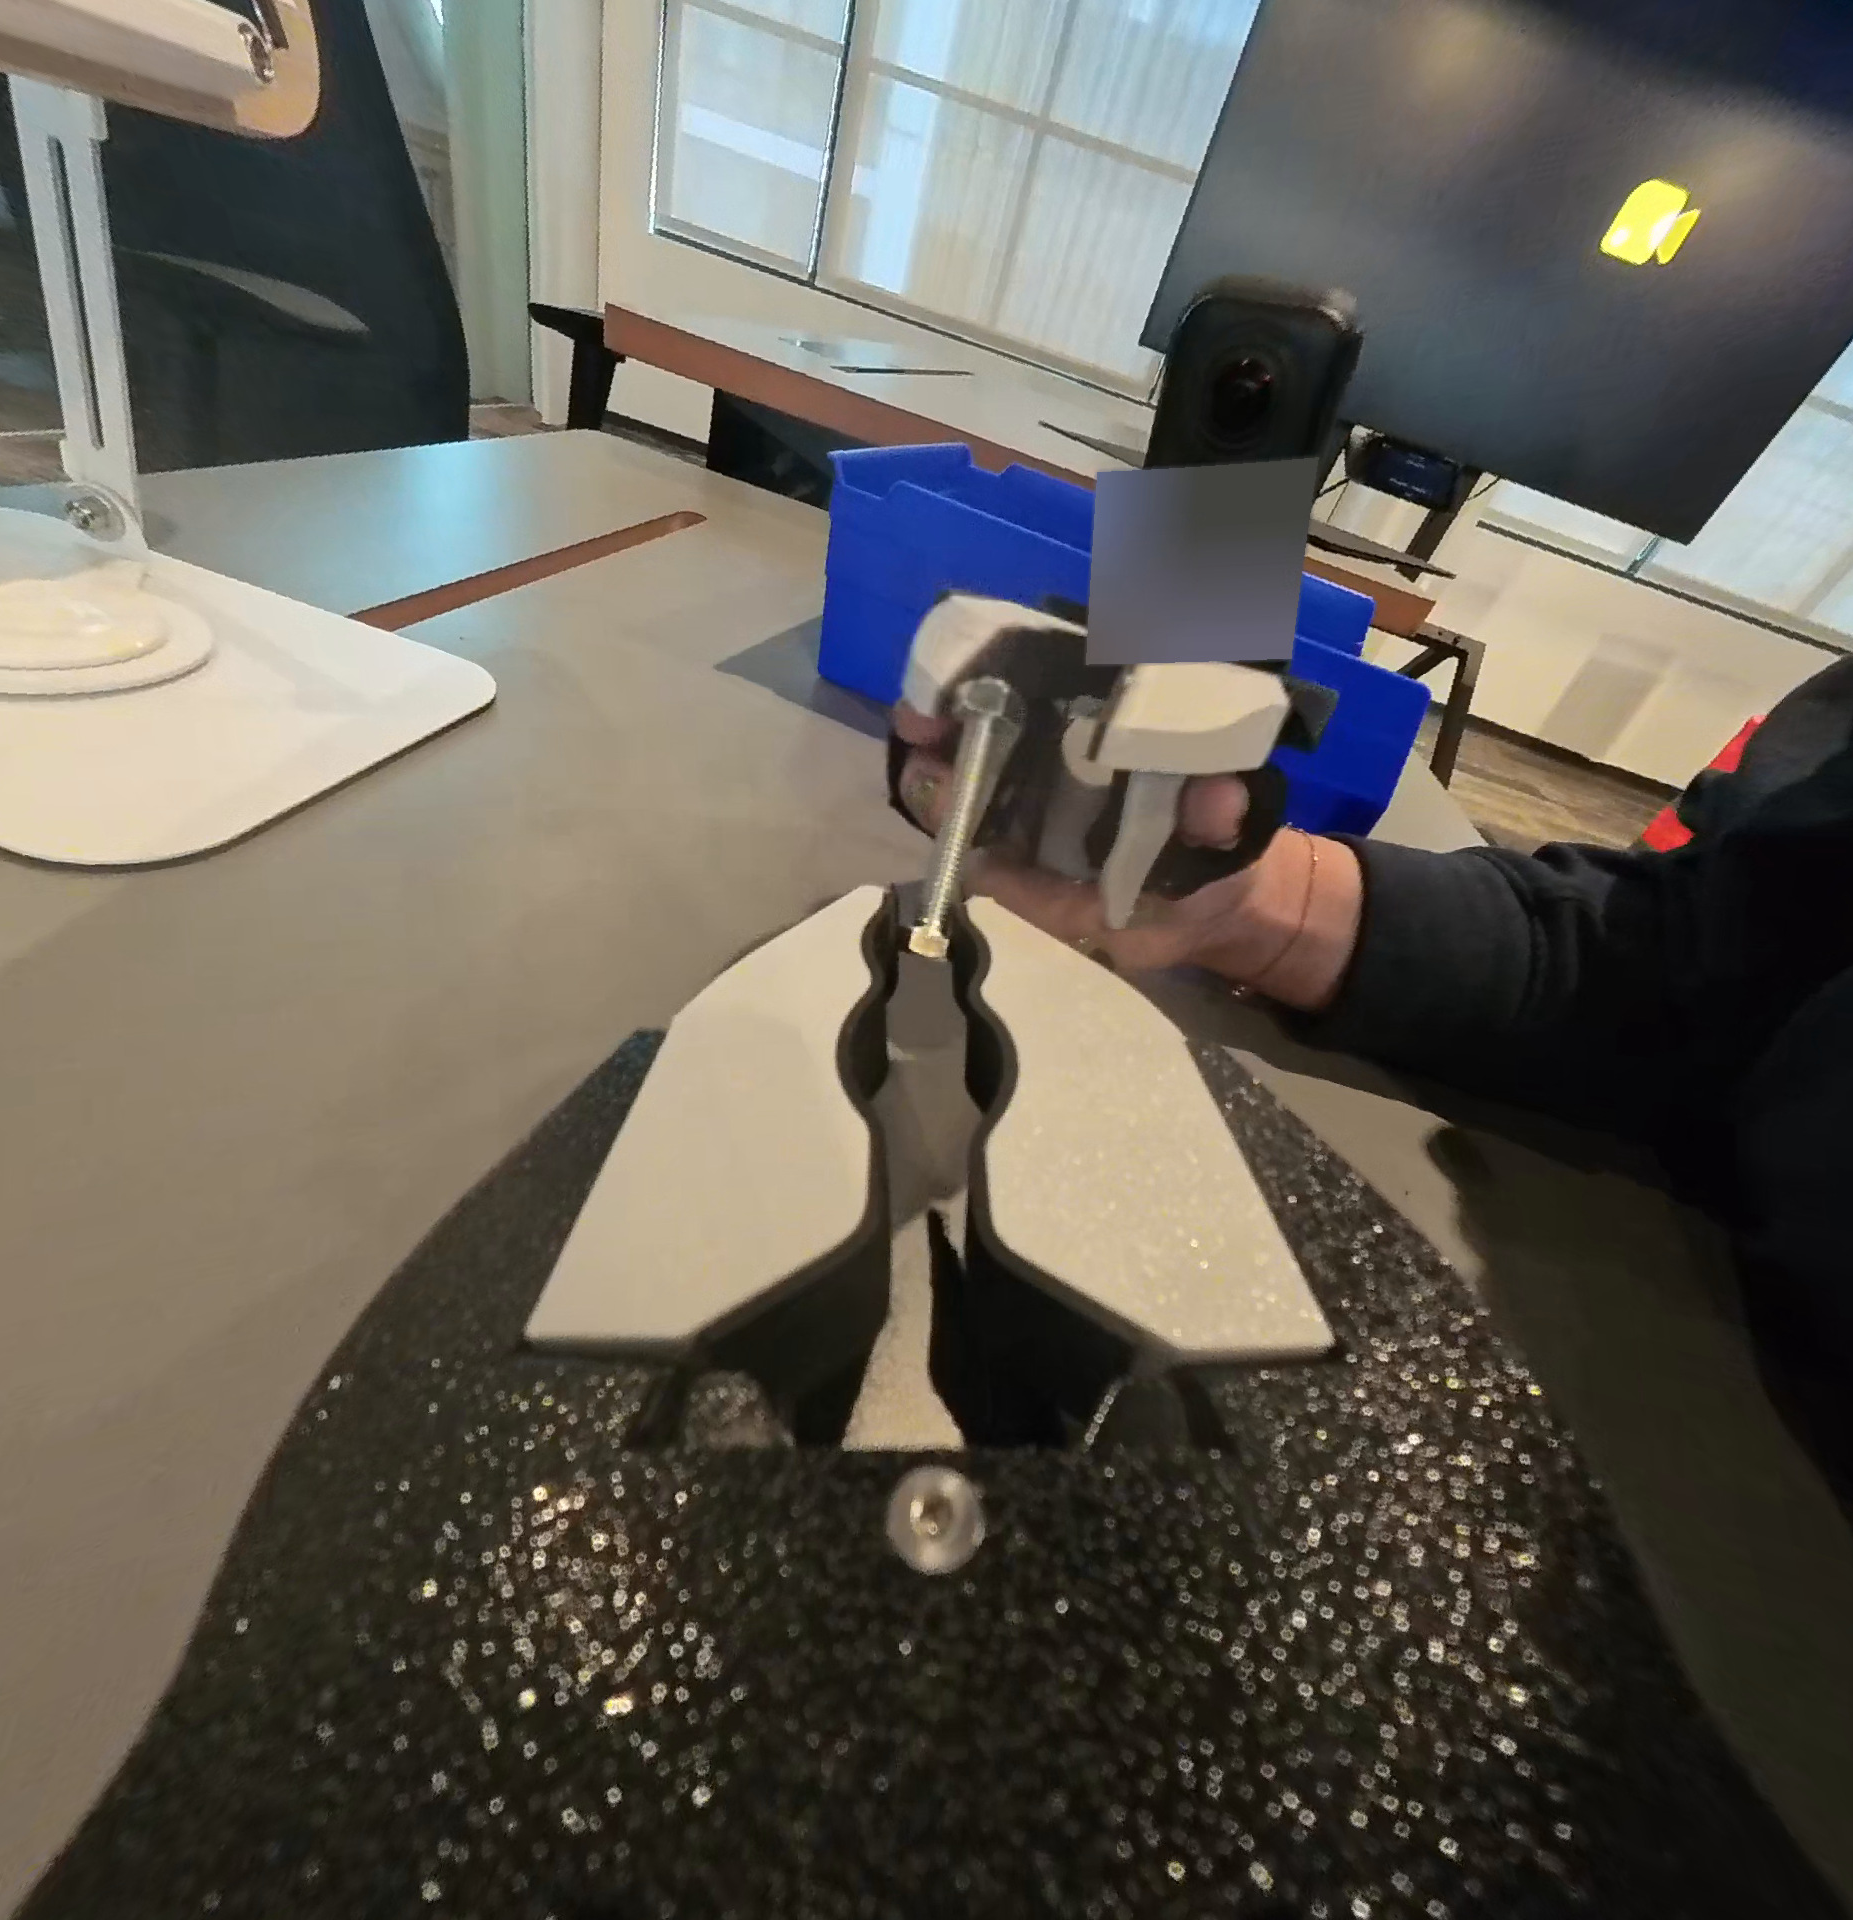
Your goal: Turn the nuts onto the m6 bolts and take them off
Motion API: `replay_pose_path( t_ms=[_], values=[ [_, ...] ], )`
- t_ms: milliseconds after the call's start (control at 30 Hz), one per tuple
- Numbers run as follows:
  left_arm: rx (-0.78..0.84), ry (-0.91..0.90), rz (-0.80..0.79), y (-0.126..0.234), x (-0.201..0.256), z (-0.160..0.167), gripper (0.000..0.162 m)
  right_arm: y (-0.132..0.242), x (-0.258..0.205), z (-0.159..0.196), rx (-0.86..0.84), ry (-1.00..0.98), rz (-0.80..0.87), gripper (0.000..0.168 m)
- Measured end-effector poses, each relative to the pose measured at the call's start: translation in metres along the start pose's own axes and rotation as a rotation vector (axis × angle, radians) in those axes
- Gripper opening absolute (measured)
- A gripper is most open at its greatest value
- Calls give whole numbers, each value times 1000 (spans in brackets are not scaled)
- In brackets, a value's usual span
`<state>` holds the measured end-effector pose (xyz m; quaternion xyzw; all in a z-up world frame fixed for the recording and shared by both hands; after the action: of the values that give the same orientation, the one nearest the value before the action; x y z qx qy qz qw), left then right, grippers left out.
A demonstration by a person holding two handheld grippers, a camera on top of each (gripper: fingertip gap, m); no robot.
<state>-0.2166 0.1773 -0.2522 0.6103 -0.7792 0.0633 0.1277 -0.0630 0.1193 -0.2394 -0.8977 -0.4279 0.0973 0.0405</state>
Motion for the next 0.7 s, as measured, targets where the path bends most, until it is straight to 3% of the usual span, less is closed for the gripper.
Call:
replay_pose_path(
  t_ms=[100, 333, 400, 500, 700],
  values=[
    [5, 1, -1, 1, 0, 0, 9, 7, -5, -3, 11, -18, -110, 5],
    [2, 0, 2, 0, 0, 0, 9, 5, 1, -3, 12, -1, 9, 26],
    [5, 1, 1, 0, 0, 0, 9, 5, 0, -2, 5, 0, -10, 25],
    [7, 4, -1, 1, -1, 0, 9, 8, -3, -4, 15, -17, -97, 9],
    [5, 3, 2, 1, -1, 0, 9, 6, 0, -4, 9, 8, 9, 27]
  ],
)
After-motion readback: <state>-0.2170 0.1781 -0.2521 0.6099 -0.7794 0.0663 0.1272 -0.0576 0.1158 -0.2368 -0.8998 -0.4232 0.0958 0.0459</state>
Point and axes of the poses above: each gripper's, where its closed fingertips meet, y back along the fingers, z out of its underside, x = y × z across the jaws, the point moved 9 cm from there along y, back along the fingers, and after that the axes turned 7 degrees about z, right-handed, at the moved point
